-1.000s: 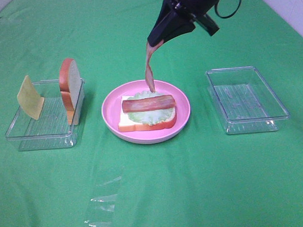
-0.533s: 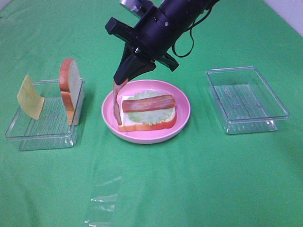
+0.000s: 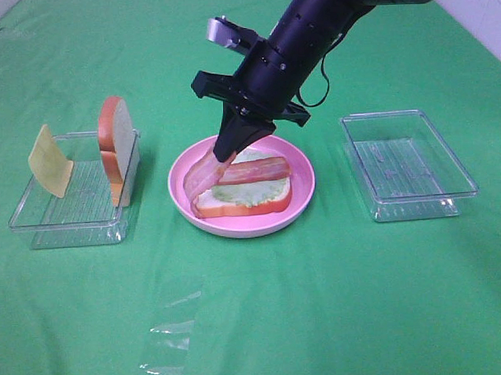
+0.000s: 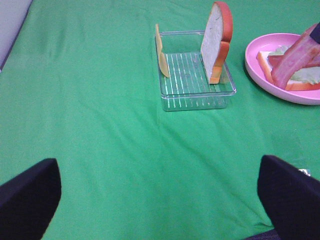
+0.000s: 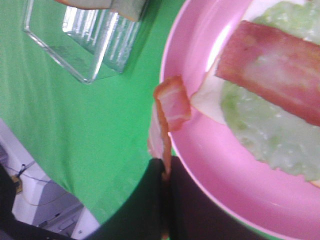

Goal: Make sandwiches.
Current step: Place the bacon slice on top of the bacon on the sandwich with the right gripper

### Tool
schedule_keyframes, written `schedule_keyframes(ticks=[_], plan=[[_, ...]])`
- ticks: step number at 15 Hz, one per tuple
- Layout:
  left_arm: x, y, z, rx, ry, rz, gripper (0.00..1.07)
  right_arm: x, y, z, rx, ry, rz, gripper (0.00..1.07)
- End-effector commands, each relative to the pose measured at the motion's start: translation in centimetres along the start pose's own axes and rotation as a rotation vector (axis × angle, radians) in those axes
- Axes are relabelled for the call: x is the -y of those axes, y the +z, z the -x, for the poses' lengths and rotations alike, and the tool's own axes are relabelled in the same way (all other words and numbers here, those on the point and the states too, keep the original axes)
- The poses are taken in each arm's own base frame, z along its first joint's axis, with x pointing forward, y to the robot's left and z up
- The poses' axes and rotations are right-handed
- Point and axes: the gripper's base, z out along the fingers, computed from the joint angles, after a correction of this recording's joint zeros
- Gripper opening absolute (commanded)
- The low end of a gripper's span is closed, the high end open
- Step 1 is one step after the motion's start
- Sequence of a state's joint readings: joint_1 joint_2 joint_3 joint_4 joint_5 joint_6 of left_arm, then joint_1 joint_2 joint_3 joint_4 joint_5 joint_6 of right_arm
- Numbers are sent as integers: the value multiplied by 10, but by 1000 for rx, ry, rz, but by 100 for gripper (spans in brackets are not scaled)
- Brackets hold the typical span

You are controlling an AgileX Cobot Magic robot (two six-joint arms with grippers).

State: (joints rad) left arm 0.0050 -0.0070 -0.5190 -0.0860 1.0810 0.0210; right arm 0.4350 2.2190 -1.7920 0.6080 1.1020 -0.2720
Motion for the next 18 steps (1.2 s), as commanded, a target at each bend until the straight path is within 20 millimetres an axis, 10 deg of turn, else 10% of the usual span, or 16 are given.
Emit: schedule_keyframes(ticks=[1, 13, 18], plan=[[0, 0, 0, 4, 3, 0, 100, 17, -7, 2, 17, -13, -96, 0], [0, 0, 0, 4, 3, 0, 100, 36, -14, 8, 70, -83, -305, 2], [0, 0, 0, 4, 3, 0, 100, 34, -19, 10, 111, -9, -307, 91]])
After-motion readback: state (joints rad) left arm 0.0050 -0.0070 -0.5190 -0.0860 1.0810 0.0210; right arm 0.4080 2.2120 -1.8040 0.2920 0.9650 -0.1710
